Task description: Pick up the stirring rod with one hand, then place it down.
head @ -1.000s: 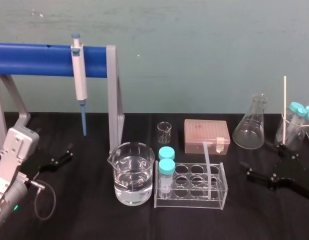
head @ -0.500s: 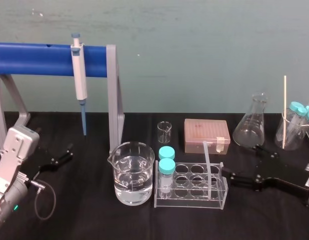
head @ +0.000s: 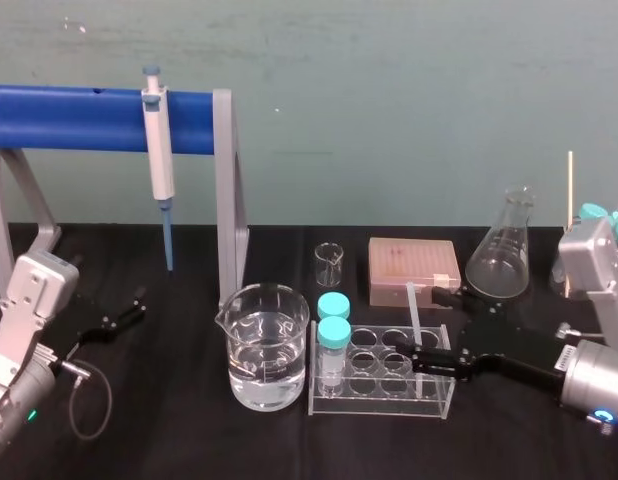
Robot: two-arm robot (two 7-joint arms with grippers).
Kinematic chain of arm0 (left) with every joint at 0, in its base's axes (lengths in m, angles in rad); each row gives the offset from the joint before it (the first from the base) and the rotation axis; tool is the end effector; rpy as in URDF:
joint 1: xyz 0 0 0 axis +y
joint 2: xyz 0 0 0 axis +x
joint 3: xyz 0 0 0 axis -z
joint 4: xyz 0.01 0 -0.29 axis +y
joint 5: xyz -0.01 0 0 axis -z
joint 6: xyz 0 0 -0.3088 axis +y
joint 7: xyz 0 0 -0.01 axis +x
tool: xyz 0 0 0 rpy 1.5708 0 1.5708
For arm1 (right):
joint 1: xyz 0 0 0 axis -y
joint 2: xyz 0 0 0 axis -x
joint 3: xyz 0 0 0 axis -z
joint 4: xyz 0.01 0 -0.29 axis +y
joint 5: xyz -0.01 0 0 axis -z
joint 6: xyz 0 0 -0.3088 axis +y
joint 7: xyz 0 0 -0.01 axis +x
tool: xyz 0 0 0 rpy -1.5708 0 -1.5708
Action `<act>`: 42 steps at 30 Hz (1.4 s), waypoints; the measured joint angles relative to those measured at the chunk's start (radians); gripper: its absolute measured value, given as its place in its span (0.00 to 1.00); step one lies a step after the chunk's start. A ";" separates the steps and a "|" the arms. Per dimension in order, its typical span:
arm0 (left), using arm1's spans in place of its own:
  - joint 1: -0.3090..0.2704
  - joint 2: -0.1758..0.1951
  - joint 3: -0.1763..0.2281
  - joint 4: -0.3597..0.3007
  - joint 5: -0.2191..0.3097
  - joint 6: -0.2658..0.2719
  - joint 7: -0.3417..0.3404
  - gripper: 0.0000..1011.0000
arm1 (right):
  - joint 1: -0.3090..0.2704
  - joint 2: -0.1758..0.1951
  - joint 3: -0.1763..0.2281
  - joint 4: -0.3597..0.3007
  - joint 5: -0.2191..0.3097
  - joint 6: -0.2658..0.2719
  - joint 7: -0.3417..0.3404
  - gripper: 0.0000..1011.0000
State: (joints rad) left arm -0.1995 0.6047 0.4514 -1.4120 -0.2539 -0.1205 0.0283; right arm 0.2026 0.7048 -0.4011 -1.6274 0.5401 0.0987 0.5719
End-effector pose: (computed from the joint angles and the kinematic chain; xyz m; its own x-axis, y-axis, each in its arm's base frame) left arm 0.3581 0.0827 -0.3023 0.2923 0.8803 0.3737 -0.9553 0.2873 0.0703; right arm 0.3565 -0.0851 -0.2319 0.7886 -0.6081 0.0911 0.6128 0.7651 -0.1977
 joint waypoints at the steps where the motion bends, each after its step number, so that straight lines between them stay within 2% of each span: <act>1: 0.000 0.000 0.000 0.000 0.000 0.000 0.000 0.99 | 0.003 -0.003 -0.003 0.001 -0.004 0.000 0.000 0.99; 12: 0.000 0.000 0.000 0.000 0.000 0.000 0.000 0.99 | 0.014 -0.051 -0.014 0.005 -0.103 -0.034 -0.073 0.99; 16: 0.000 0.000 0.000 0.000 0.000 0.000 0.000 0.99 | 0.013 -0.063 -0.014 0.004 -0.122 -0.032 -0.080 0.99; 24: 0.000 0.000 0.000 0.000 0.000 0.000 0.000 0.99 | 0.010 -0.082 -0.011 0.009 -0.142 -0.024 -0.078 0.99; 34: 0.000 0.000 0.000 0.000 0.000 0.000 0.000 0.99 | 0.009 -0.080 -0.010 0.009 -0.140 -0.024 -0.076 0.98; 42: 0.000 0.000 0.000 0.000 0.000 0.000 0.000 0.99 | 0.009 -0.079 -0.010 0.008 -0.136 -0.023 -0.075 0.78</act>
State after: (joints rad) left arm -0.1995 0.6047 0.4514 -1.4120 -0.2539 -0.1205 0.0283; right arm 0.2119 0.6262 -0.4113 -1.6192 0.4039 0.0760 0.4968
